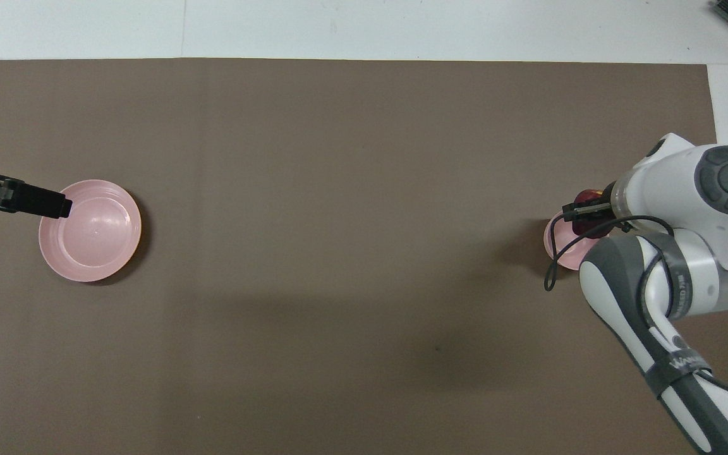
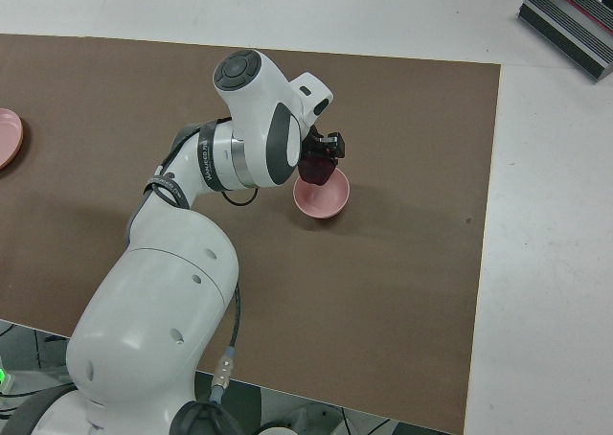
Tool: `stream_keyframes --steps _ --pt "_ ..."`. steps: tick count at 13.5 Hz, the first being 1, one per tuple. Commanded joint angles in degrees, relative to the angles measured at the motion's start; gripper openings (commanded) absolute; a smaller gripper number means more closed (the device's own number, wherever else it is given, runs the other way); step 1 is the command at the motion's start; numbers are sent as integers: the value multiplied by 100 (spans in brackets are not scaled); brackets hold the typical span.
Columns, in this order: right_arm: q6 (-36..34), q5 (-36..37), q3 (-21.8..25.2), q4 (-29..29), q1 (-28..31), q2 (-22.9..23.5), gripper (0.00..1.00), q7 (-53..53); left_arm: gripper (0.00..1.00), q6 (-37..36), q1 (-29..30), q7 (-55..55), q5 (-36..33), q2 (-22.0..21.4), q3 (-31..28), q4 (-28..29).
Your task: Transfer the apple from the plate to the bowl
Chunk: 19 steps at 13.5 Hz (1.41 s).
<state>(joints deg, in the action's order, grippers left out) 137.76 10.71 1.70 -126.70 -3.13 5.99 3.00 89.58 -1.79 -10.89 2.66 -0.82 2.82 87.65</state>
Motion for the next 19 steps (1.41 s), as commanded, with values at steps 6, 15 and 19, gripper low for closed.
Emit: stream_keyframes --steps 6,15,19 --pt "-1318 36 -56 952 102 -185 100 -202 100 -907 56 16 -151 -40 52 -538" --pt "-4308 -930 58 2763 260 -713 100 -54 100 -1189 302 8 -292 -260 69 -406" --pt "-5160 -957 58 3589 295 -660 100 131 100 -1172 223 16 -257 -260 78 -406"
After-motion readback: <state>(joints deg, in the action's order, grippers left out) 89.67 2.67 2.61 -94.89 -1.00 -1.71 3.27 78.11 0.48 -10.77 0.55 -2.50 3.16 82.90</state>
